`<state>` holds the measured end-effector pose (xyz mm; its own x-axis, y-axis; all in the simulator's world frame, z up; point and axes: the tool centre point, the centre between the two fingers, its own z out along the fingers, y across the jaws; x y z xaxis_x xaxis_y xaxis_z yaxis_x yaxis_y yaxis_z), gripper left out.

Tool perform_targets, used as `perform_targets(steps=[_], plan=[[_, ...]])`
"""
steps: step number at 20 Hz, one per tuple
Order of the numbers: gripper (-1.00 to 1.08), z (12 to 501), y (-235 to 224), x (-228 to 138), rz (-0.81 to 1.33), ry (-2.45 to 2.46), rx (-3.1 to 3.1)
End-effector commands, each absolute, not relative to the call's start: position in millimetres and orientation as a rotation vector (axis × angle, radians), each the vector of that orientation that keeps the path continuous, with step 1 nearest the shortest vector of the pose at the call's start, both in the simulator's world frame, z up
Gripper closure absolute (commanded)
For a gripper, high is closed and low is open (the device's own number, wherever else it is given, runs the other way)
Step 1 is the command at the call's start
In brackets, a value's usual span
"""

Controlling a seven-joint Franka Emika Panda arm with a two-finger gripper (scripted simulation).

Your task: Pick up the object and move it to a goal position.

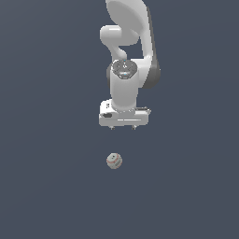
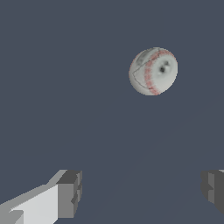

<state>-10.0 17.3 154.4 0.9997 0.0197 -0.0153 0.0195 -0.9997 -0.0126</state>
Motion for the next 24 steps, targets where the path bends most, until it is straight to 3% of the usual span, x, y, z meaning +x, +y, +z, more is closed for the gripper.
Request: perform_targets(steps=[1,10,24], plan=[[-0.92,154,17,-10,0.024,-0.031,-3.129],[-0.92,165,53,-8,0.015,-0.091,-3.102],[-0.92,159,45,5,0.019,0.089,-3.101]])
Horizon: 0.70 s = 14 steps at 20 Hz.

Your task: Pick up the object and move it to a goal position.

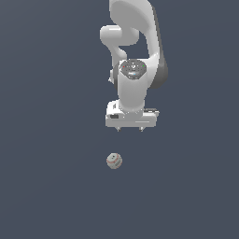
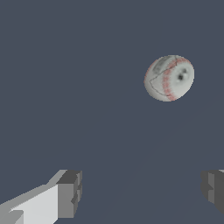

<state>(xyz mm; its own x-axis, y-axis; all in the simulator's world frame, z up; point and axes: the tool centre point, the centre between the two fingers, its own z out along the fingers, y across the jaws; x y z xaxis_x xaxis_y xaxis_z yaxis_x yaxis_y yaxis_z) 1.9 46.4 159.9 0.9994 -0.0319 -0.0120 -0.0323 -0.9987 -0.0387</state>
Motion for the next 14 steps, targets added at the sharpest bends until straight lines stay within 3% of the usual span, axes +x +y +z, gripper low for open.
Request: perform_targets(steps=[1,14], plan=[[-0.92,157,43,7,0.019,0.121,-3.1],[-0.92,136,17,46,0.026,0.696,-3.03]])
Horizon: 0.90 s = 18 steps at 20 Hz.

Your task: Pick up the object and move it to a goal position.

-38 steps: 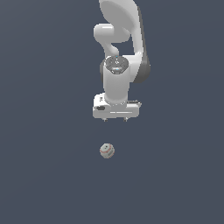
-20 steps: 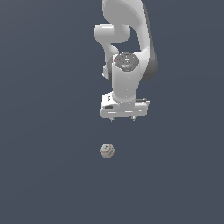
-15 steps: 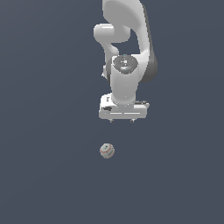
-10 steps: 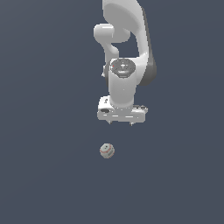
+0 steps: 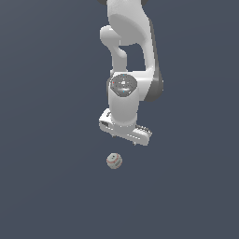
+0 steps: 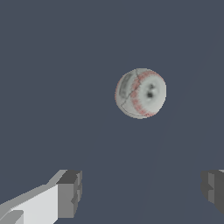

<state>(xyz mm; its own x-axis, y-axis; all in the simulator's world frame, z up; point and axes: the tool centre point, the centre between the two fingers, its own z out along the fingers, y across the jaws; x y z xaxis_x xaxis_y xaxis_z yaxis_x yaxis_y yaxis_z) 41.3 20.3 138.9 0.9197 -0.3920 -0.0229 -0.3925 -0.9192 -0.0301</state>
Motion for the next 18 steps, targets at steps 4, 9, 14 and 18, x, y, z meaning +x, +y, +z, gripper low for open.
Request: perform_targets(steps=[4,9,14,18], plan=[[-0.92,128,8,58,0.025,0.882,-2.987],[-0.92,118,-3,72,0.021,1.108,-2.919],[-0.92,109,-13,84,0.014,1.303,-2.846],[-0.92,104,-18,91,0.008,1.416,-2.798]])
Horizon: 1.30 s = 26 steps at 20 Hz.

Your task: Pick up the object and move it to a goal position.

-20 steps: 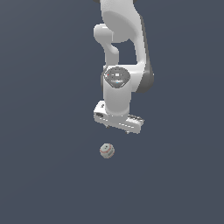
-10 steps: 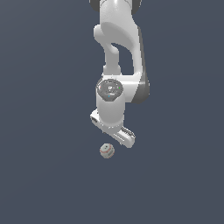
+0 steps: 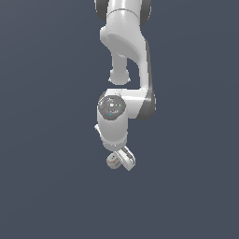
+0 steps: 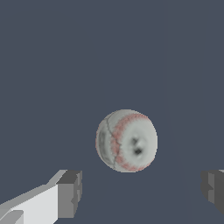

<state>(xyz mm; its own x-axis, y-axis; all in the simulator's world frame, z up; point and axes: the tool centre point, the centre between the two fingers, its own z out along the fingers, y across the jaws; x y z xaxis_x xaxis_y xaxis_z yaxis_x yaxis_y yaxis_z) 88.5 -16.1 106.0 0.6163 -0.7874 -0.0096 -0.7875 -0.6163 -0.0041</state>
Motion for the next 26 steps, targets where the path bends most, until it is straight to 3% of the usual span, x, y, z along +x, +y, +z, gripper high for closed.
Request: perform_targets(steps=[1,15,26], plan=[[-0.92,103,-19,93,0.007,1.438,-2.787],[-0.92,94,-24,98,0.001,1.537,-2.74],[-0.92,47,-24,98,0.0,1.544,-2.736]])
